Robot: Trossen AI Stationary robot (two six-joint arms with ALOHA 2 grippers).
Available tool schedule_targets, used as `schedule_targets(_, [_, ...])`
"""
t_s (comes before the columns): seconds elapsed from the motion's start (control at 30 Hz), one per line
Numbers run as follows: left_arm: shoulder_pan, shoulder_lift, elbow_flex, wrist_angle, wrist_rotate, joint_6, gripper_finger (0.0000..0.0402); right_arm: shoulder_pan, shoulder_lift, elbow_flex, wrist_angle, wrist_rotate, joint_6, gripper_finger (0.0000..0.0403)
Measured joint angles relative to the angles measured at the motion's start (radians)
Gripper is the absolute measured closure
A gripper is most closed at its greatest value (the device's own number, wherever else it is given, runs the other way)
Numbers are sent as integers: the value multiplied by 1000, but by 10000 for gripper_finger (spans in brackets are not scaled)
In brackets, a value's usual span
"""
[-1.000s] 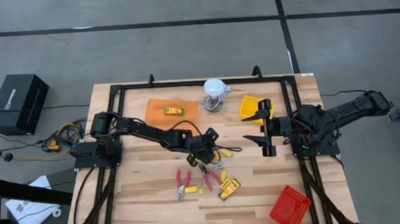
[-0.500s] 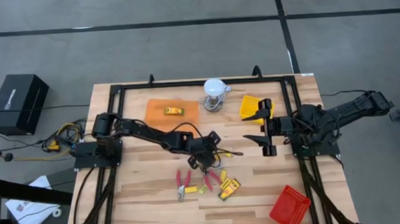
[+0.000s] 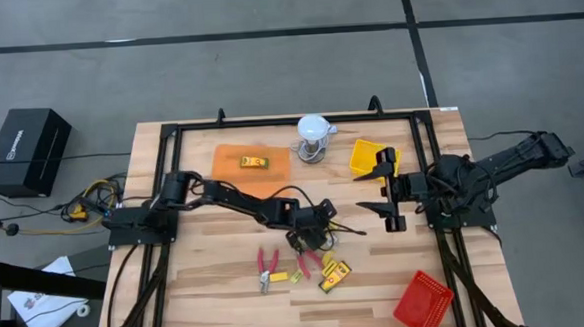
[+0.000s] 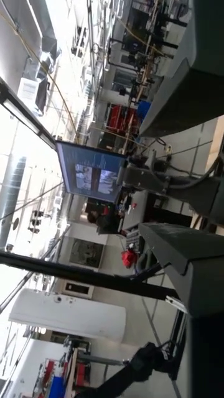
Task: Pick & Place School Supplies
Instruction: Put the yellow crayon pack into the orange bin
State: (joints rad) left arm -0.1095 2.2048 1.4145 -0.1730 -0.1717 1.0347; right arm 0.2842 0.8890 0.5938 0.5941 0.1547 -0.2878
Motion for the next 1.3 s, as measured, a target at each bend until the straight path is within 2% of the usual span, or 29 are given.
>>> schedule_targets(0.13, [9,28,4,12,5,-60,277,13,0,0,-6,1,-5,174])
schedule_targets(0.27, [5,28,1,23,-10,-147,345,16,0,0,-5,1,-8,174])
schedule_targets(0.53, [-36,-80,-14,11,-24,-210,347,7,0,0,16,3,-11,174])
schedule_targets(0.73, [-45,-216,-52,-37,-174,-230,347,7,0,4,41,3,-11,174])
schedule_targets(1.0, [20,-455,-161,-69,-353,-245,347,17,2,58,-14,3,-34,175])
schedule_targets(1.3, [255,-811,-430,-191,-367,-389,347,14,3,62,-21,3,-36,175])
